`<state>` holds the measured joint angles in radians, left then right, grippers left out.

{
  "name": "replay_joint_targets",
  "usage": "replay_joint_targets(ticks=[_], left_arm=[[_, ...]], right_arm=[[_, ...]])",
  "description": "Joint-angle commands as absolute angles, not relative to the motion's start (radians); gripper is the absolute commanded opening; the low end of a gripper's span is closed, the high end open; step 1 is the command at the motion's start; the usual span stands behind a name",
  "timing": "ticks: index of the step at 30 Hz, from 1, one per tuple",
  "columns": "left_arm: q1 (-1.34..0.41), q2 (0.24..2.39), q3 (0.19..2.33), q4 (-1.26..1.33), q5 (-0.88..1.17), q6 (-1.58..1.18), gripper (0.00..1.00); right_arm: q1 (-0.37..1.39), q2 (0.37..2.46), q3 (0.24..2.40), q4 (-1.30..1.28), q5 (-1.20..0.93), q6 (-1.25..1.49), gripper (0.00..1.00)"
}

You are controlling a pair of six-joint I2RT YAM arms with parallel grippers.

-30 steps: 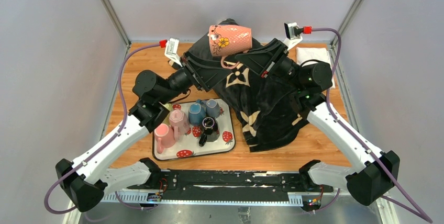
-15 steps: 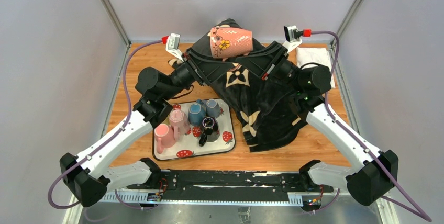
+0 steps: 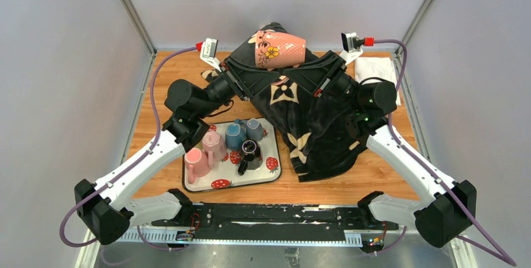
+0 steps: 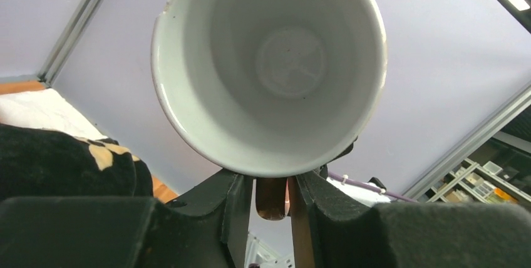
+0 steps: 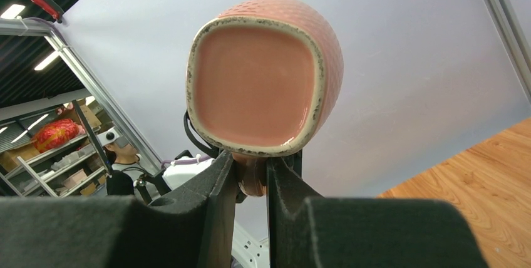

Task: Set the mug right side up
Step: Turn over the cup on the tray.

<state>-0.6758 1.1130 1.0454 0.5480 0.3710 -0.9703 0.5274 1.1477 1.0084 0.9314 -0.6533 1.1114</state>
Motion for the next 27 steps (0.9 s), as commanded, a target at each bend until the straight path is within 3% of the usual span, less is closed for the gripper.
replay_joint_targets(ticks=[1,4,7,12,19,27], left_arm=[[-0.68,1.106,1.088,0.639,0.369,-0.977,0.29],[-0.68,1.106,1.087,0.642,0.369,-0.974,0.11],[-0.68,1.101,1.081,0.643,0.371,-0.969,0.0],[-0.68,1.084,1.07,0.643,0.374,-0.943,0.0],[-0.68,1.064,1.061,0.595,0.38,-0.902,0.0],[-0.68,1.049,1.073,0.525,0.38,-0.844,0.0]], right_arm=[[0.521,1.129,0.996,1.004,-0.66,1.115,0.0],[0.521,1.13,0.988,1.002,-0.655,1.11,0.0],[0.522,1.131,0.976,1.003,-0.644,1.109,0.0],[0.521,1.129,0.964,0.985,-0.63,1.096,0.05],[0.522,1.102,0.94,0.924,-0.581,1.067,0.38],[0.522,1.049,0.915,0.789,-0.526,0.983,0.54]])
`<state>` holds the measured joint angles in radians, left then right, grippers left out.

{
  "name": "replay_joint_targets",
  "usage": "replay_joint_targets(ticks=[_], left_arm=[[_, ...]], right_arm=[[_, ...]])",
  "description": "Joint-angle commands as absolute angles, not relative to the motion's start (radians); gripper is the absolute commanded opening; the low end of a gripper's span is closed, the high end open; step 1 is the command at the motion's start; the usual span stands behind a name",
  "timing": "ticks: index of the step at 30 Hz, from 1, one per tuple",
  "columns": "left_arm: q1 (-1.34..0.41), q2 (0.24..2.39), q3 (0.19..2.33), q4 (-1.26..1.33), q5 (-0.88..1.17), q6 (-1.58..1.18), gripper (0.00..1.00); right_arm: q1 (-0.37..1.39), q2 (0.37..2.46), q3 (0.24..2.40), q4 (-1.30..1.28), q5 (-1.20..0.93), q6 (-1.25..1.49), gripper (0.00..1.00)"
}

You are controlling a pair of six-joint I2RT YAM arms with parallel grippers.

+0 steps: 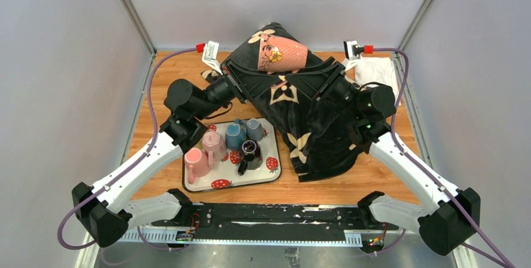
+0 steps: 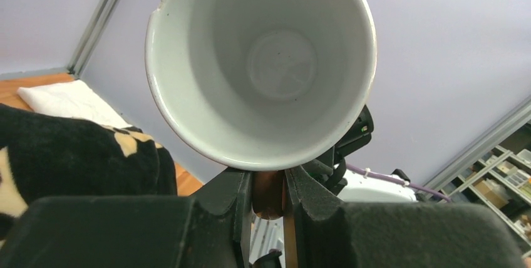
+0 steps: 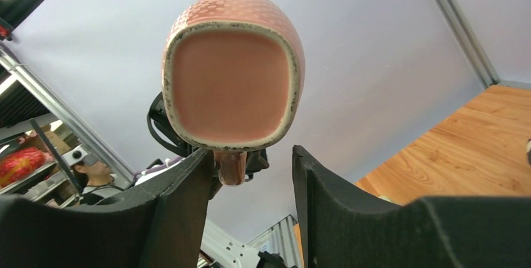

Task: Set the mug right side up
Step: Turn over the cup on the tray.

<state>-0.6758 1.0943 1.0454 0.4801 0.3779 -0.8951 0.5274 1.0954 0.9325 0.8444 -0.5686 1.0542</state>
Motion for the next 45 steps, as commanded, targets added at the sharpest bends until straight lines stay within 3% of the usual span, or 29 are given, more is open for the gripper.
replay_joint_targets(ticks=[1,8,21,35,45], left_arm=[[-0.68,1.047,1.074,0.516,0.378,-0.834,0.0],[-0.68,1.015,1.094,0.363,0.332,-0.733,0.0],[-0.68,0.975,1.217,-0.185,0.051,-0.437,0.0],[-0.68,0.938,1.223,-0.45,-0.247,-0.278,0.0],[-0.68,0.952,1.228,-0.44,-0.276,-0.239,0.0]], right_arm=[[0.522,1.042,0.906,0.778,-0.517,0.972,0.55],[0.521,0.991,0.856,0.717,-0.519,0.918,0.56],[0.521,0.857,0.782,0.428,-0.434,0.752,0.54],[0.521,0.876,0.785,0.357,-0.434,0.712,0.53],[0.521,0.88,0.808,0.239,-0.436,0.654,0.53]])
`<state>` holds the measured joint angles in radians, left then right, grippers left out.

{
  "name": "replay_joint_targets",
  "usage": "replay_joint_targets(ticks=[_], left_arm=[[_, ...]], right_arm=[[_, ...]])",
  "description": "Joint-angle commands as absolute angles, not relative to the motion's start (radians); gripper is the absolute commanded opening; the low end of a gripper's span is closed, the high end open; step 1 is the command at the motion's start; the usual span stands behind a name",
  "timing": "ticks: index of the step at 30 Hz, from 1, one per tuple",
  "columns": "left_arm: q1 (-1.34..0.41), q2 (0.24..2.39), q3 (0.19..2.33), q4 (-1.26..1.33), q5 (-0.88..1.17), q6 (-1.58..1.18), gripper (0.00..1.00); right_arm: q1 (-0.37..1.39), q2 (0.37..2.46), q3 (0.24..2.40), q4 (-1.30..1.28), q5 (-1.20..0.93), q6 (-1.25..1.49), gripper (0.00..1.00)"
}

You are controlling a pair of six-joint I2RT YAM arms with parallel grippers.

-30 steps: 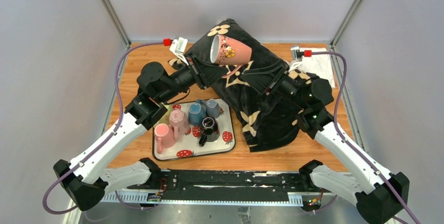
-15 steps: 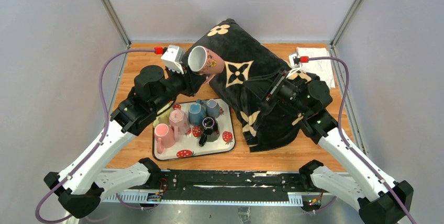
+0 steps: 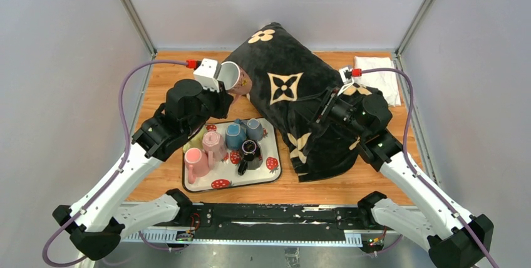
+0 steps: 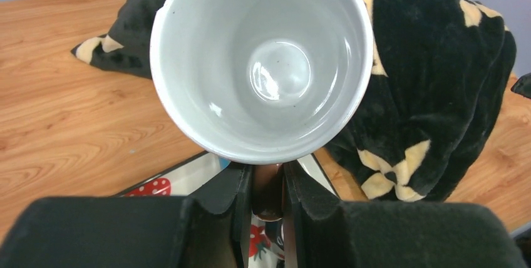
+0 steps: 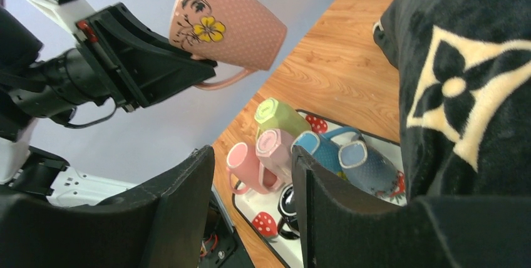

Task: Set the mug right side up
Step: Turn over the cup on the tray, then place the cup at the corner of the board.

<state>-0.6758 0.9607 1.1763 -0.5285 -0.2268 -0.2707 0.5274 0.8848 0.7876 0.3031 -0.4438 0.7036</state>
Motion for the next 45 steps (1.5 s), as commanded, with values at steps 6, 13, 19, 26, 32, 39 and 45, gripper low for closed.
replay_joint_targets(ticks=[6,13,19,26,32,39,45], left_arm=[[-0.635,1.005,1.257,-0.437,-0.317,-0.23,0.0],[-0.34,1.076,1.27,-0.379,-0.087,-0.318,0.0],[-0.218,1.203,1.353,-0.414,-0.145,-0.322,0.0],[-0.093,1.349,1.395,-0.408,-0.109,-0.358,0.0],[-0.08,1.458,1.391,-0.39,-0.125,-0.384,0.0],[-0.052,1.579,1.427,-0.377,-0.225,-0.4,0.0],[-0.041,1.651,1.454,-0.355,-0.306,-0.369,0.0]], right_arm=[[0.522,0.903,0.841,0.17,-0.459,0.63,0.53],[0.521,0.886,0.834,0.129,-0.479,0.634,0.52],[0.521,0.864,0.831,0.075,-0.482,0.611,0.52],[0.519,0.851,0.845,-0.023,-0.455,0.558,0.52],[0.52,0.845,0.849,-0.056,-0.438,0.535,0.52],[0.52,0.837,0.834,-0.083,-0.431,0.526,0.52],[0.519,0.829,0.816,-0.089,-0.42,0.531,0.52]])
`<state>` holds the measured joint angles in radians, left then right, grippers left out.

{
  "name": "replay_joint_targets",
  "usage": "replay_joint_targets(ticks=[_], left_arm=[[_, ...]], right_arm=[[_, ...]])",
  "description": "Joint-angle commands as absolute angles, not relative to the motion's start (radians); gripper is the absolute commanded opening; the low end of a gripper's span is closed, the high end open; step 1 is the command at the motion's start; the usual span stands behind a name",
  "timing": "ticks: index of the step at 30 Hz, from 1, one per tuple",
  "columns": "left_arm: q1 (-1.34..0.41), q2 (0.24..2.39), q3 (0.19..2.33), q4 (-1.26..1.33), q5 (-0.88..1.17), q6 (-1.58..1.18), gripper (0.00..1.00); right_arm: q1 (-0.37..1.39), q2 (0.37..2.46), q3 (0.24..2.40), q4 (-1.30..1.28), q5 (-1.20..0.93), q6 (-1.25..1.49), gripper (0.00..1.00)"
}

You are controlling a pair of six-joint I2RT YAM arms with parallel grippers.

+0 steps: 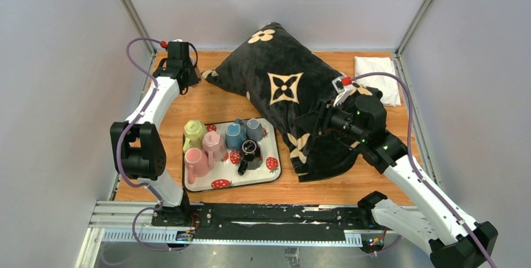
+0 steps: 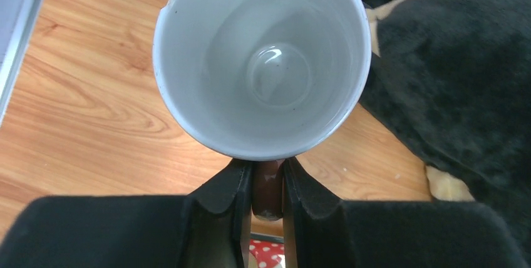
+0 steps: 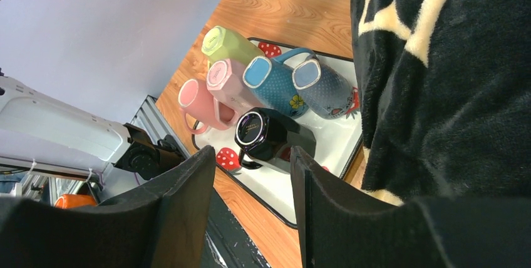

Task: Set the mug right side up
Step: Place the cup at the corner of the board.

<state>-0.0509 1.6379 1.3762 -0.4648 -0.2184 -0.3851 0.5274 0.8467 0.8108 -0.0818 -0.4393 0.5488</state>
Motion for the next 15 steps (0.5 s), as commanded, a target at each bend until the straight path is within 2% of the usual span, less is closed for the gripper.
replay_joint_targets(ticks=[1,15], left_arm=[[-0.04,1.664,1.464,-0.353,-0.315,-0.36,0.0],[-0.037,1.795,1.504,-0.276,-0.366,-0.262,0.0]], right_arm=[[0.519,0.83,0.815,-0.09,-0.42,0.53,0.52],[0.519,0.836,0.802,-0.093,-0.432,0.536,0.52]])
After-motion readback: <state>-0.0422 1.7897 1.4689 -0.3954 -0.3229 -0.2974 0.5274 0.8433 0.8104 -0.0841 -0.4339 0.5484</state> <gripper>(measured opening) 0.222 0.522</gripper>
